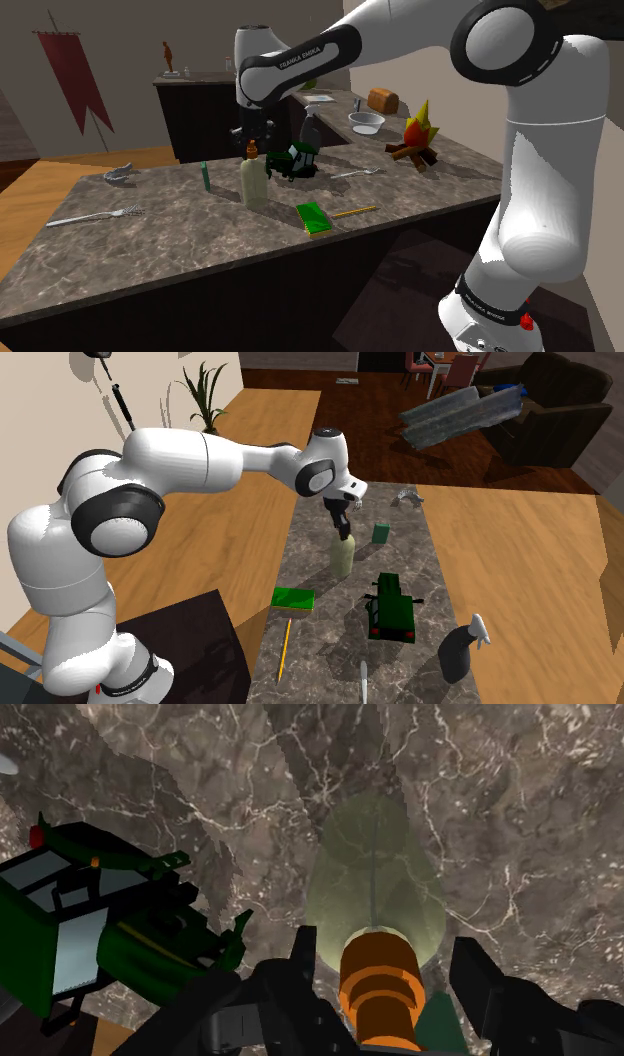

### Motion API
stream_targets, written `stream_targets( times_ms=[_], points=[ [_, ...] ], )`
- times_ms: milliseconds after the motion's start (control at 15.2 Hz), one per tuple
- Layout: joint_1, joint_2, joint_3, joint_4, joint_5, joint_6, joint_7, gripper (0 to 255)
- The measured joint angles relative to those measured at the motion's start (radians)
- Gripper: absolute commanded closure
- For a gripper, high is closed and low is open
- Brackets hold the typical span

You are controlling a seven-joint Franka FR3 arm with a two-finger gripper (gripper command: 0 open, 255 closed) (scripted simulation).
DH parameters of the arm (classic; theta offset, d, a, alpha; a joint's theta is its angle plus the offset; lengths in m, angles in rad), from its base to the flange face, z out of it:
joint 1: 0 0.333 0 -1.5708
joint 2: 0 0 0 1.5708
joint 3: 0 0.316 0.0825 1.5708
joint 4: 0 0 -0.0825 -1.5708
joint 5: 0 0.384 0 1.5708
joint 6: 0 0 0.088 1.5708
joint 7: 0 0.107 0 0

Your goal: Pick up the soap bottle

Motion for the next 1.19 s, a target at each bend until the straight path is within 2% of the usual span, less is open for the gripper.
stream_targets(
  times_ms=[594,1188],
  points=[
    [0.0,0.0,0.0,-0.001,0.0,0.003,0.0,255],
    [-0.001,-0.024,0.003,0.071,0.01,-0.094,-0.013,255]
  ],
)
